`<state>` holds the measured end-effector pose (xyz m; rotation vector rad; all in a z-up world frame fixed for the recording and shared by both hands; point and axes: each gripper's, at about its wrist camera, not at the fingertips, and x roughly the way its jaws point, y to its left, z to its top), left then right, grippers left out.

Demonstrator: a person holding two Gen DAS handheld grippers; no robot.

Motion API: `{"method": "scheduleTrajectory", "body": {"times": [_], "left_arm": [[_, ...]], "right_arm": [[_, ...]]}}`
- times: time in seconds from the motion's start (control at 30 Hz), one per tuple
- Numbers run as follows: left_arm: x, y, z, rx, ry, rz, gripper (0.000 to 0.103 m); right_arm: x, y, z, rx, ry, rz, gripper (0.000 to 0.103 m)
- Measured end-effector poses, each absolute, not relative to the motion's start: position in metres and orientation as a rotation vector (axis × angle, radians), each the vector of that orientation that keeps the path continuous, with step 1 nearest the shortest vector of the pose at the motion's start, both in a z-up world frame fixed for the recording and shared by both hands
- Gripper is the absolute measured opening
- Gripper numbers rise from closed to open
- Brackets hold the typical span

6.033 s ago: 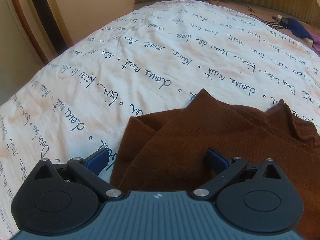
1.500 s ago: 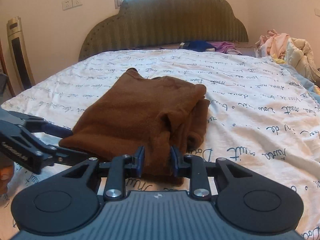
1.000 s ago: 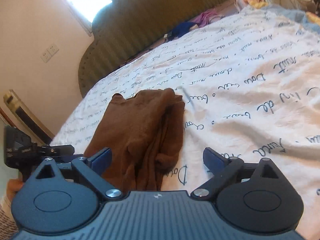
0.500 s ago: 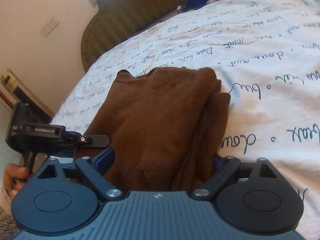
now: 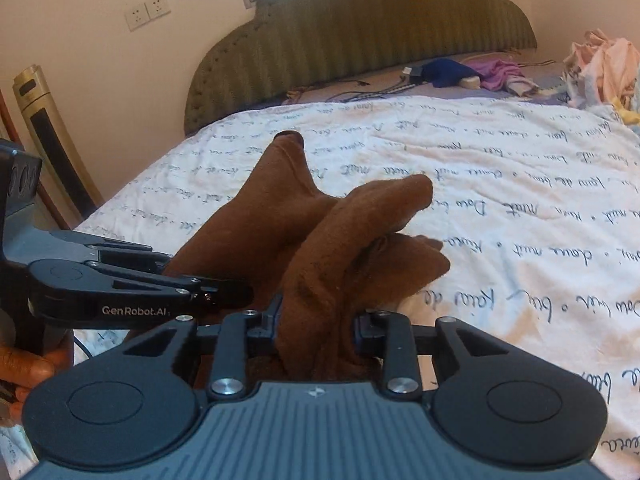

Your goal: Fold small clothes

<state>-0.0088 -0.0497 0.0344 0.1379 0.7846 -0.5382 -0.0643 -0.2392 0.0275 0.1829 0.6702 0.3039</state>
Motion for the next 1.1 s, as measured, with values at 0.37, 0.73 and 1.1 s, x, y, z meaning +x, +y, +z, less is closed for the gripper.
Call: {"method": "scheduleTrajectory", "body": {"times": [0.37, 0.73, 1.1], "left_arm": [[0.026, 0.019, -0.025, -0.005, 0.909, -0.445, 0.067], [-0.033, 0.082, -0.042, -0.299, 0.982, -0.527, 0.069], [-0.024, 0.098, -0.019, -0.519, 1.063, -0.585, 0.012]], "right_arm": [[-0.028, -0.217, -0.044, 0.323, 0.787, 0.268, 0.048], [-0.097, -0.24, -0.054, 0.369, 0.773, 0.301, 0.068], [-0.114, -0.241, -0.028, 0.428, 0.661, 0.4, 0.013]]}}
